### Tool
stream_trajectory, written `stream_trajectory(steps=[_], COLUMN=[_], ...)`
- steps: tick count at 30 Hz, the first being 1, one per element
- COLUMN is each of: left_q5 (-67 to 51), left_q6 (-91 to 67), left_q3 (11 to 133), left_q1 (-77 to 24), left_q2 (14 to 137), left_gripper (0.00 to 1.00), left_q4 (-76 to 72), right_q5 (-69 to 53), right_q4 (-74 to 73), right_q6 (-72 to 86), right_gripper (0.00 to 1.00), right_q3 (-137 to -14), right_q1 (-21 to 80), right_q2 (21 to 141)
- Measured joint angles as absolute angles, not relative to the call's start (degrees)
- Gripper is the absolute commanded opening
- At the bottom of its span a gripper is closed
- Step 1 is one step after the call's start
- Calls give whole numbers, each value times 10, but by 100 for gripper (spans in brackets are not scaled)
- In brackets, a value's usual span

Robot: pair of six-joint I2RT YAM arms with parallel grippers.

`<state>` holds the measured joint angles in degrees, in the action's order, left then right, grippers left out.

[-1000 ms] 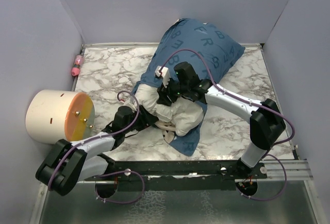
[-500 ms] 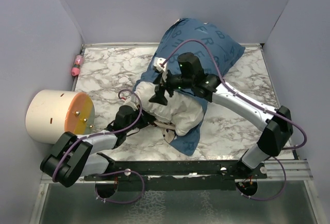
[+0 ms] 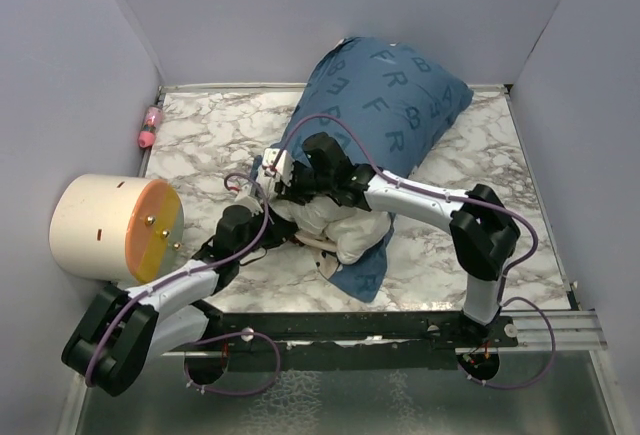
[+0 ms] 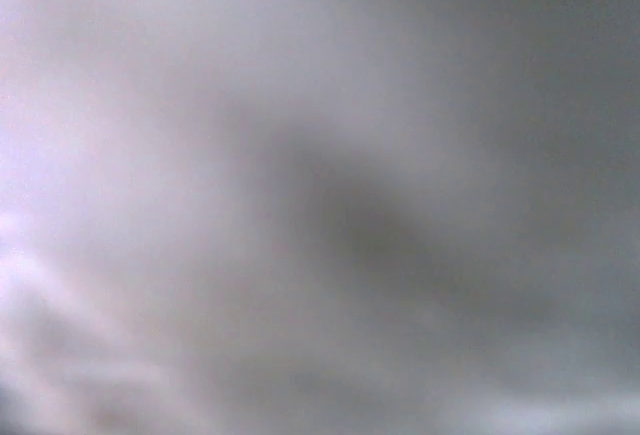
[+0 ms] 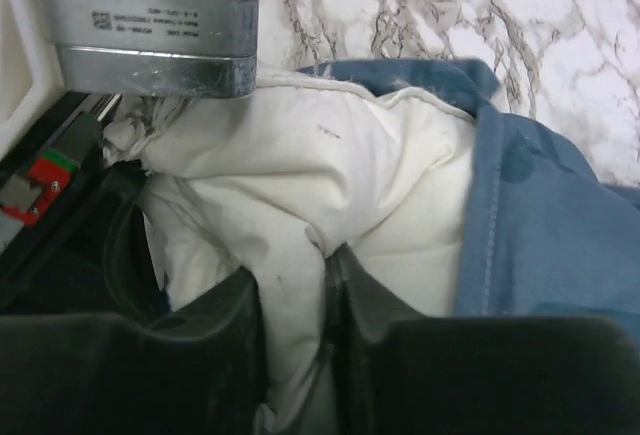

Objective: Put the pillow into the pillowcase
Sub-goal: Stuff the pillow into the pillowcase.

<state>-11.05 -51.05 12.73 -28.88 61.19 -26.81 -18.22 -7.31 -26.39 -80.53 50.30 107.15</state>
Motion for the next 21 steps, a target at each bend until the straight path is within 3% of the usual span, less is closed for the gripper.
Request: stream_trajectory(steps=[3,11,21], left_q5=[-110,-122,-130], left_q6=[-496,-431,-348], left_q3=[139,223,401], left_q1=[-280,-209,-187], left_q2=[576,447,479], left_gripper=[0,0,0], left_q4=[-215,-6,174], right_q5=[-146,-51,-66], right_q4=[-57,-15,-29], right_q6=[-243,-195,-174], right_gripper=[2,1,2], right_q3=[-799,-710,-753], right_q1=[517,470,446], right_q2=[1073,1019,1069])
